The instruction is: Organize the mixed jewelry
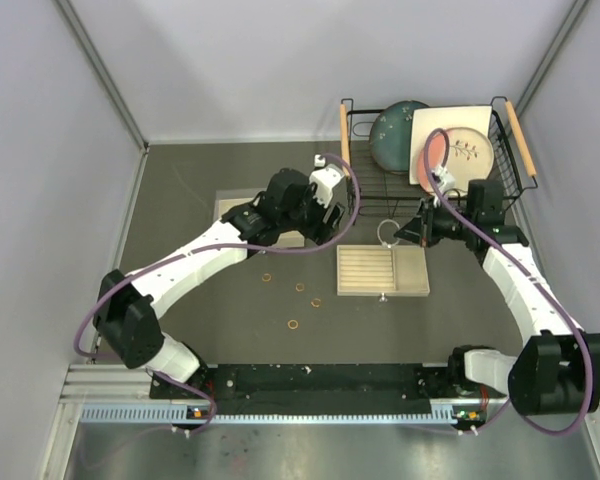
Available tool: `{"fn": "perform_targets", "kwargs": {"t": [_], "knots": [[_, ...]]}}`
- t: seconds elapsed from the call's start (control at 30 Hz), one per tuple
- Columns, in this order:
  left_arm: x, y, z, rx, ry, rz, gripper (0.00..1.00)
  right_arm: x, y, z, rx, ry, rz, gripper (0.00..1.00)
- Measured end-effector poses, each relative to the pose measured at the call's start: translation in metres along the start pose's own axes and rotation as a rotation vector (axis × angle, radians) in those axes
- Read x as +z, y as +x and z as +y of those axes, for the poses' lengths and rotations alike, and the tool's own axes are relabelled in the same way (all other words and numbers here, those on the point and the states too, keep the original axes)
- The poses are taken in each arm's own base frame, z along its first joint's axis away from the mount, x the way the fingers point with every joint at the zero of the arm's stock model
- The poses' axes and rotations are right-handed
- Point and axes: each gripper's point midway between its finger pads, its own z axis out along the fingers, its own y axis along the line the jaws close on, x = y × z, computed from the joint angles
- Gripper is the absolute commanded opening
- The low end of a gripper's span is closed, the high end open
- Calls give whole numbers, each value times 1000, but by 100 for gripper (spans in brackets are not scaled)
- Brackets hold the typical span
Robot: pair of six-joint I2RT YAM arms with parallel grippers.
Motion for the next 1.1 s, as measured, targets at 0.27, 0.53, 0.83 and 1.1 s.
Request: {"fn": "perform_targets", "kwargs": {"t": [0.27,0.53,0.83,1.1], "knots": [[-6,16,3,39,-7,22,75,-13,54,-30,3,92,134,0],[-7,33,5,74,-6,53,75,-21,76,-61,-7,200,226,0],[-6,43,5,84,0,75,75,-19,102,-86,49,260,336,0],[-6,43,2,87,15,74,74,-13,109,-100,84,276,377,0]]}}
